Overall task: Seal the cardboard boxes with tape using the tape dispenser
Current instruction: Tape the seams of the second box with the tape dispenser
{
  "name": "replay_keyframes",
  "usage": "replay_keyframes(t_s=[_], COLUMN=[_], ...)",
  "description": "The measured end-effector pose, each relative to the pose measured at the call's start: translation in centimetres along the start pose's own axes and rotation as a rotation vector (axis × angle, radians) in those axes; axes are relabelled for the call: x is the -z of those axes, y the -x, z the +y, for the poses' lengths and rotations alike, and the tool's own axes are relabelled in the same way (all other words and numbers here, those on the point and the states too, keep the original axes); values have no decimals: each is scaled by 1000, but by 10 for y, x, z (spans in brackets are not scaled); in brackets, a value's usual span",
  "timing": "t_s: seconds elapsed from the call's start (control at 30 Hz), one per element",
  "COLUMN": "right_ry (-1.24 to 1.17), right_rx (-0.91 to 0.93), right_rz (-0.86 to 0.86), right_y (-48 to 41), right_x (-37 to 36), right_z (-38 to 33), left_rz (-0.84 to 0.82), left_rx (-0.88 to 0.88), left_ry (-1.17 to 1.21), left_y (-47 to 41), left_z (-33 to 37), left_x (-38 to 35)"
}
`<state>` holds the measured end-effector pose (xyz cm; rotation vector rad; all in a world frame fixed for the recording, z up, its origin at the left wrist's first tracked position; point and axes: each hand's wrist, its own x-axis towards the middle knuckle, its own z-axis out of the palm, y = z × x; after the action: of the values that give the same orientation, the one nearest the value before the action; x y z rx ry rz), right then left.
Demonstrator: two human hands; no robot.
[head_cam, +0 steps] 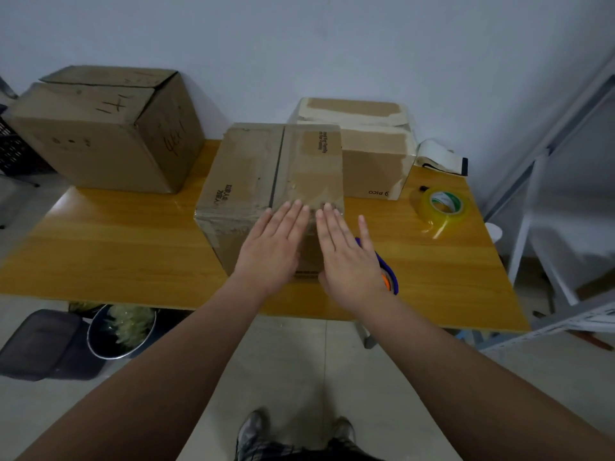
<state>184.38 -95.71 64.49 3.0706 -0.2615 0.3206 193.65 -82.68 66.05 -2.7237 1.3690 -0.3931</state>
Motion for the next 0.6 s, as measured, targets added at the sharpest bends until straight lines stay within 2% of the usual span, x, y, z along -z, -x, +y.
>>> replay_keyframes(t_s=[0.17,0.37,0.5,0.6], right_ry=[76,65,-57,-163], right_rx=[-63,-169,-265,-321], right_rz=[-48,-113,47,236], right_y=[0,-2,-6,-28], right_x=[0,5,13,30], right_z=[-3,-15,-30,-50], left_rz=[-32,-34,58,114], left_rx=[65,48,-24,-27], left_ry=[20,30,177,415], left_y=[32,56,59,39], left_z=[-53,-109,-134,-148], left_x=[-4,0,4,15])
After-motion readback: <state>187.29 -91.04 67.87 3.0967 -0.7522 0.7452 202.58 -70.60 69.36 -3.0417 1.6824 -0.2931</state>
